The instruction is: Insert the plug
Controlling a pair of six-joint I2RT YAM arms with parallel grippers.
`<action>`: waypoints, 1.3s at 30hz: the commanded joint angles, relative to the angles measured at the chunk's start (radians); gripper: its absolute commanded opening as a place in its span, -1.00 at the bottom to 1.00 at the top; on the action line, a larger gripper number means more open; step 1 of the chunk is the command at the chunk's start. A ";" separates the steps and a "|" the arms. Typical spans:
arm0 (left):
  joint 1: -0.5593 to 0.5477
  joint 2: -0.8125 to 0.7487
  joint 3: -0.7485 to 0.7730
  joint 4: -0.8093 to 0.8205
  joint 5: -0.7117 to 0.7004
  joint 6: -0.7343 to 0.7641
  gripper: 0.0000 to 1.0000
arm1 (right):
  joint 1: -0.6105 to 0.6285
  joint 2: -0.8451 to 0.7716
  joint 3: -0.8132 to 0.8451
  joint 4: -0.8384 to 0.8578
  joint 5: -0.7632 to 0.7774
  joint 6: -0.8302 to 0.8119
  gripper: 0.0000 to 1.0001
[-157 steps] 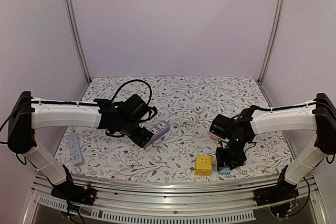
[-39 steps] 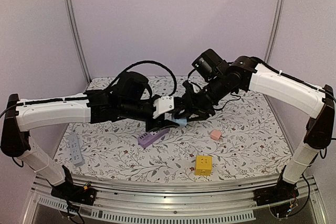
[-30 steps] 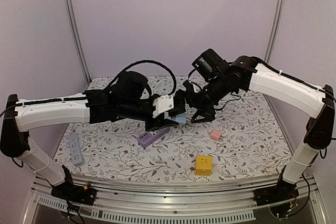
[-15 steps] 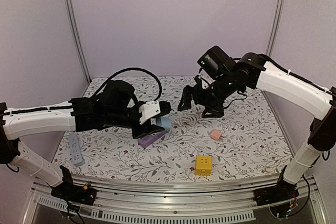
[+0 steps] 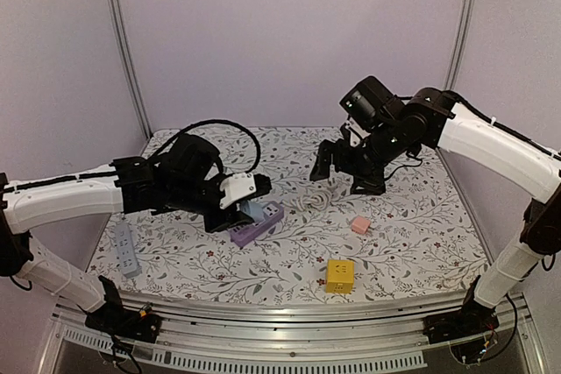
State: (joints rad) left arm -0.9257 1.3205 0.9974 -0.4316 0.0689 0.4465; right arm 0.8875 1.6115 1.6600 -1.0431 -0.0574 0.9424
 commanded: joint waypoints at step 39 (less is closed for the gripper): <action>0.185 0.554 0.620 -0.718 0.035 -1.101 -1.00 | -0.032 0.176 -0.004 -0.026 0.041 0.008 0.98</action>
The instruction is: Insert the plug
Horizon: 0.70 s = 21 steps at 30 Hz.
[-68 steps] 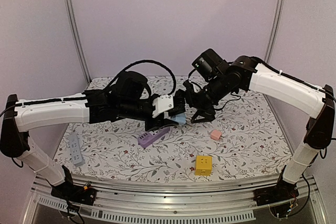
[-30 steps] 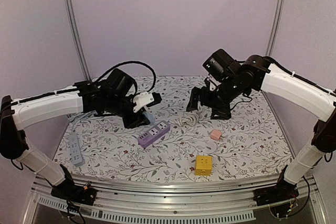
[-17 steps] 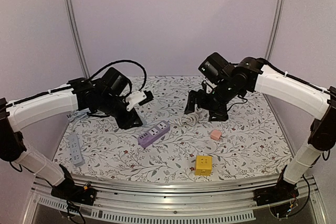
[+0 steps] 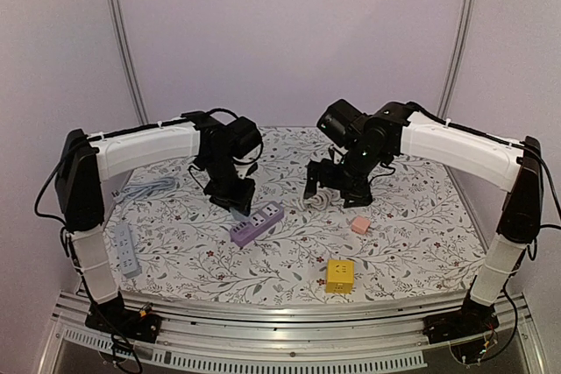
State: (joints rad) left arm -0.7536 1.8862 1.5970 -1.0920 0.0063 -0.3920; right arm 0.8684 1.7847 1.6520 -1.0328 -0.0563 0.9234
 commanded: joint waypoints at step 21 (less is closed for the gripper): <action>0.007 0.034 0.004 -0.020 0.078 -0.981 -1.00 | -0.045 -0.159 -0.216 -0.049 0.160 0.054 0.98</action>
State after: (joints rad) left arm -0.7532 1.9137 1.5898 -1.0943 0.1249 -1.2255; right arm 0.8410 1.6772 1.4845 -1.0763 0.0475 1.0084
